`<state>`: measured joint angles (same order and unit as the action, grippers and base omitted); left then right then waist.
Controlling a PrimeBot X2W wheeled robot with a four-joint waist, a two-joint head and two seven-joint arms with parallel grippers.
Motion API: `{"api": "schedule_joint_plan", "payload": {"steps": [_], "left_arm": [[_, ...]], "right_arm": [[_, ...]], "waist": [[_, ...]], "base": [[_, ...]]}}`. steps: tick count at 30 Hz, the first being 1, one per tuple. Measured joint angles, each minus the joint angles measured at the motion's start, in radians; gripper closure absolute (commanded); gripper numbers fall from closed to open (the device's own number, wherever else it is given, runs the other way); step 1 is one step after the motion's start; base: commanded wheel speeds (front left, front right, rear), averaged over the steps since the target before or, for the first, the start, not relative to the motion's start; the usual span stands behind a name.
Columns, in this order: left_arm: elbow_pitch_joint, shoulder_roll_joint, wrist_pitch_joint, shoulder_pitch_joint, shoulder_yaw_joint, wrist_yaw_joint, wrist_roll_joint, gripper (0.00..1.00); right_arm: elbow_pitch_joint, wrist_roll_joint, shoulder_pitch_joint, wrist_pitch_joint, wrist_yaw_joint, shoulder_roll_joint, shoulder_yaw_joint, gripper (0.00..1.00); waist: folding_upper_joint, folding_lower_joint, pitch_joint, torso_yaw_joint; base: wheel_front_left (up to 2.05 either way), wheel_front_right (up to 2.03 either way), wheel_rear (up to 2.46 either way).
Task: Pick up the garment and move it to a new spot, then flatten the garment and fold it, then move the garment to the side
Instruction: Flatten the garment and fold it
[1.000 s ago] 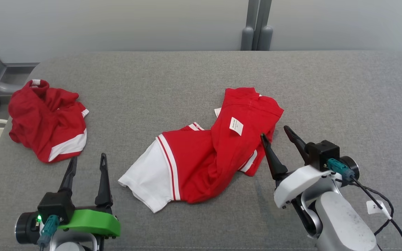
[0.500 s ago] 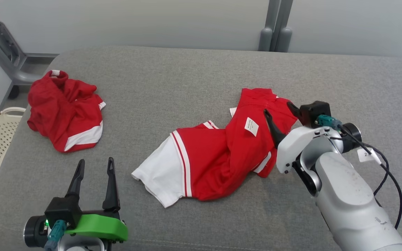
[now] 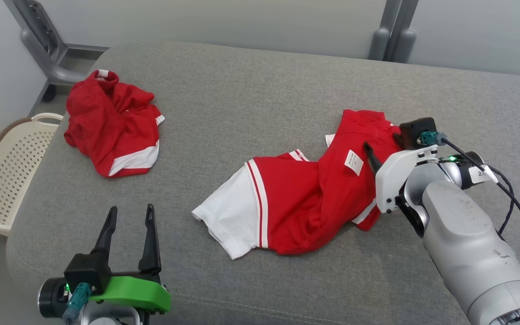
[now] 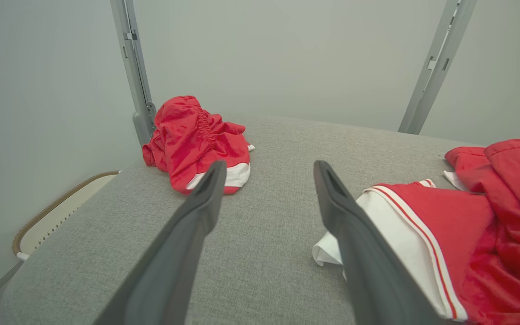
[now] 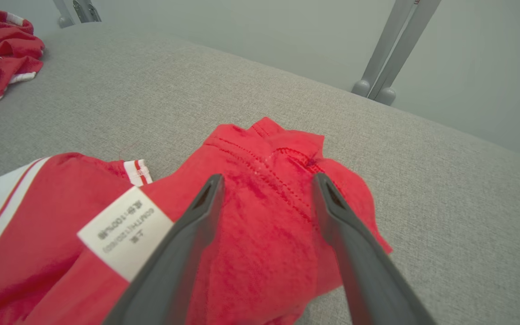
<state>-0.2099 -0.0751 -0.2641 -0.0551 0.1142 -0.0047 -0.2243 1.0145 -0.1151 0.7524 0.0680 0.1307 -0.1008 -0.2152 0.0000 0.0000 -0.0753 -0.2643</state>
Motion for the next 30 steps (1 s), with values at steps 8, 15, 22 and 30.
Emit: {"api": "schedule_joint_plan", "payload": {"steps": [8,15,22,30], "left_arm": [[-0.014,0.013,0.0,-0.014,-0.01,-0.014,0.007,0.0],[-0.022,0.02,0.0,-0.016,-0.019,-0.018,0.009,0.0],[-0.027,0.023,0.0,-0.018,-0.024,-0.022,0.016,0.0],[-0.027,0.023,0.0,-0.015,-0.044,-0.027,0.026,0.0]], "right_arm": [[0.124,0.0,0.055,0.024,0.0,-0.003,-0.011,0.77],[0.175,-0.002,0.081,0.076,0.0,-0.003,-0.031,1.0],[0.181,-0.028,0.117,0.138,0.0,0.001,-0.05,1.0],[0.11,-0.072,0.156,0.186,0.0,-0.024,-0.063,1.0]], "waist": [[0.0,0.0,-0.025,-0.03],[0.0,0.0,-0.036,-0.025],[0.0,0.0,-0.028,0.002],[0.0,0.0,-0.012,0.062]], "base": [[0.0,0.0,0.0],[0.0,0.0,0.0],[0.0,0.0,0.0],[0.0,0.0,0.0]]}}
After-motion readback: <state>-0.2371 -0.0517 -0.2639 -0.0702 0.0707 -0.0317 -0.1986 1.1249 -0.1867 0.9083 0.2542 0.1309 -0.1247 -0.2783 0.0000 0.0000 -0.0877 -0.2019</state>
